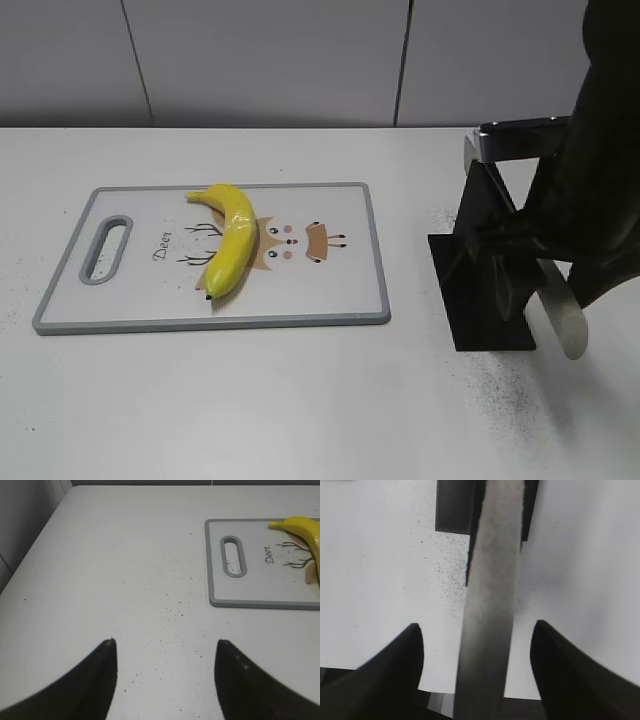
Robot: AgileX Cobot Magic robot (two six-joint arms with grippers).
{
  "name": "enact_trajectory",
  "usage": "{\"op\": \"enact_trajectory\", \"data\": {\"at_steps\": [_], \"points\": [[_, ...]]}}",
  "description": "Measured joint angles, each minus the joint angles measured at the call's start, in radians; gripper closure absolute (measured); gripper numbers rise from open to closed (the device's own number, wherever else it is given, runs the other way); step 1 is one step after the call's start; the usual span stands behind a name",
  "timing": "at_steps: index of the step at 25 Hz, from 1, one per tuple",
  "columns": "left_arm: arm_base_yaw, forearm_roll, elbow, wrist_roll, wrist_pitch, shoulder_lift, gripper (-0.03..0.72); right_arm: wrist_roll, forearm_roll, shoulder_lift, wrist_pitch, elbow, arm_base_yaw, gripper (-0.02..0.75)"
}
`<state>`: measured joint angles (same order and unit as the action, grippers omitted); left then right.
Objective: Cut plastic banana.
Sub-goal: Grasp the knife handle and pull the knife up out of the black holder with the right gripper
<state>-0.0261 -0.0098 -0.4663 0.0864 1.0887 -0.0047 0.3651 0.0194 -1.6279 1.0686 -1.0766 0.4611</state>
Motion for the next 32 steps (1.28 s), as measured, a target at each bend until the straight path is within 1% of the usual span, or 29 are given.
{"op": "enact_trajectory", "data": {"at_steps": [3, 5, 7, 10, 19, 32], "points": [[0.000, 0.000, 0.000, 0.000, 0.000, 0.000, 0.111, 0.009, -0.001, -0.009, -0.001, 0.000, 0.000, 0.279], [0.000, 0.000, 0.000, 0.000, 0.000, 0.000, 0.111, 0.020, -0.001, -0.010, 0.003, 0.000, 0.000, 0.337], [0.000, 0.000, 0.000, 0.000, 0.000, 0.000, 0.111, 0.028, -0.004, -0.010, 0.011, 0.000, 0.000, 0.419], [0.000, 0.000, 0.000, 0.000, 0.000, 0.000, 0.111, 0.056, -0.025, -0.010, 0.030, 0.000, 0.000, 0.570], [0.000, 0.000, 0.000, 0.000, 0.000, 0.000, 0.120, 0.069, -0.028, 0.011, 0.035, 0.000, 0.000, 0.577], [0.000, 0.000, 0.000, 0.000, 0.000, 0.000, 0.133, 0.069, -0.019, 0.176, 0.051, -0.005, 0.000, 0.577]]}}
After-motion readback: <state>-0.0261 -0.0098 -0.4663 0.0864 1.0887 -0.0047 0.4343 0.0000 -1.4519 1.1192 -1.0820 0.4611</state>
